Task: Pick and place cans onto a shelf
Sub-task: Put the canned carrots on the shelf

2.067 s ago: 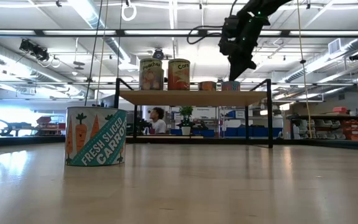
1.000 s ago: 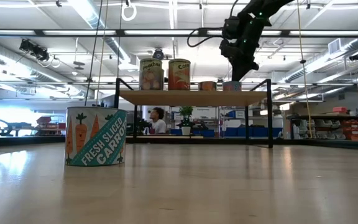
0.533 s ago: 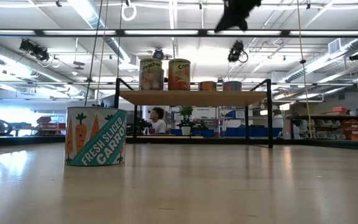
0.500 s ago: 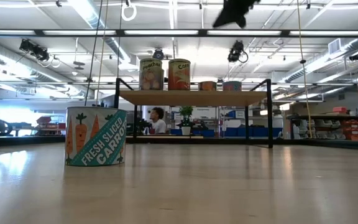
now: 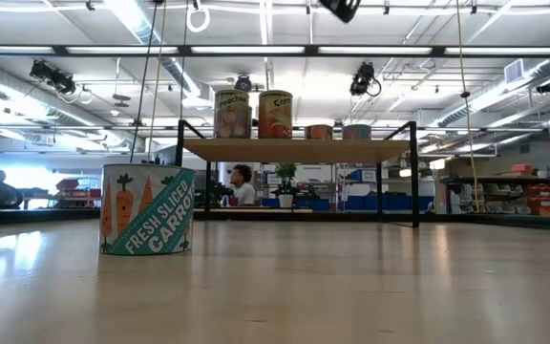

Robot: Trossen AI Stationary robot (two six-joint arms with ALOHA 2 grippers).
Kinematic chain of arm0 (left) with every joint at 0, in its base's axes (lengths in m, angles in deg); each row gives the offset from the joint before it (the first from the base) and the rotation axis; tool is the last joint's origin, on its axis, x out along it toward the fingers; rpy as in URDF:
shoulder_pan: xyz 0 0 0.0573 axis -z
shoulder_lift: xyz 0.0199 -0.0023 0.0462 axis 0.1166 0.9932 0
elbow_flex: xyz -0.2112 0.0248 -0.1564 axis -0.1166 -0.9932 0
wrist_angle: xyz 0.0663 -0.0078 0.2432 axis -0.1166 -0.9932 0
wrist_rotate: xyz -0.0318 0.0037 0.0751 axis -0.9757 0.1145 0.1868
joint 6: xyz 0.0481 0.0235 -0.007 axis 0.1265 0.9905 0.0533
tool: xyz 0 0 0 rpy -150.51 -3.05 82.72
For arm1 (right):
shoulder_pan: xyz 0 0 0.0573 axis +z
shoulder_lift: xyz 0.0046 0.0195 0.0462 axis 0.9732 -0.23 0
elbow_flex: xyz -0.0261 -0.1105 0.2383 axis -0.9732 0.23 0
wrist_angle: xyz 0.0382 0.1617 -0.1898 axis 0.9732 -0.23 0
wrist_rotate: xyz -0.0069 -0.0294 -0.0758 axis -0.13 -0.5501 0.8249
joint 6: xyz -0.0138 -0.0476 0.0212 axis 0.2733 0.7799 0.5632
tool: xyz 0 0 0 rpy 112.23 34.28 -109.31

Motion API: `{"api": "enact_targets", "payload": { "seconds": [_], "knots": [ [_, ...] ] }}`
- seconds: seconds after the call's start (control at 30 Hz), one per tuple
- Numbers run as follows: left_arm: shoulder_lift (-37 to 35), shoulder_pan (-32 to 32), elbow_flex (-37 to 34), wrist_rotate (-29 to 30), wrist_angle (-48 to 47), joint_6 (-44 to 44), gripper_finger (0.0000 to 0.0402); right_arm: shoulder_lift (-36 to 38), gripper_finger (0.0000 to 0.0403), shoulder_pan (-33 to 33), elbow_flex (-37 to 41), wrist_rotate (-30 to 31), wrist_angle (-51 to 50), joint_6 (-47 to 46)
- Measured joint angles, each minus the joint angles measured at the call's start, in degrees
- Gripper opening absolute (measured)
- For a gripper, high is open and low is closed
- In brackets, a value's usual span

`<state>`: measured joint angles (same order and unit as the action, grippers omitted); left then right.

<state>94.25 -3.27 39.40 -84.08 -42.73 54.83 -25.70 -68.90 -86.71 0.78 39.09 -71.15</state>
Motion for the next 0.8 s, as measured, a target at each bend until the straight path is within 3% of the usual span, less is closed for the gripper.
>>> {"api": "enact_targets", "payload": {
  "seconds": [0.23, 0.4, 0.53, 0.67, 0.8],
  "knots": [
    [0.2, 16.8, -6.9, 4.3, -6.6, -12.2, 0.0274, -12.0, 0.0043, 5.9, 0.3, 3.6, 5.7, 0.0],
    [0.3, 25.9, -10.0, 11.4, -7.1, -23.0, 0.0274, -19.3, 0.0115, 7.8, -2.9, 4.8, 9.3, 2.5],
    [1.5, 33.8, -10.0, 20.4, -7.1, -23.6, 0.0274, -22.5, 0.0189, 8.0, -4.4, 5.0, 8.9, 0.5],
    [6.1, 36.8, -10.0, 23.7, -9.1, -22.3, 0.0276, -21.1, 0.0262, 7.9, -5.4, 5.3, 5.9, -3.6],
    [10.8, 35.6, -10.0, 21.8, -8.3, -22.1, 0.0295, -17.8, 0.0329, 7.6, -5.8, 9.7, -2.1, -7.6]
  ]
}}
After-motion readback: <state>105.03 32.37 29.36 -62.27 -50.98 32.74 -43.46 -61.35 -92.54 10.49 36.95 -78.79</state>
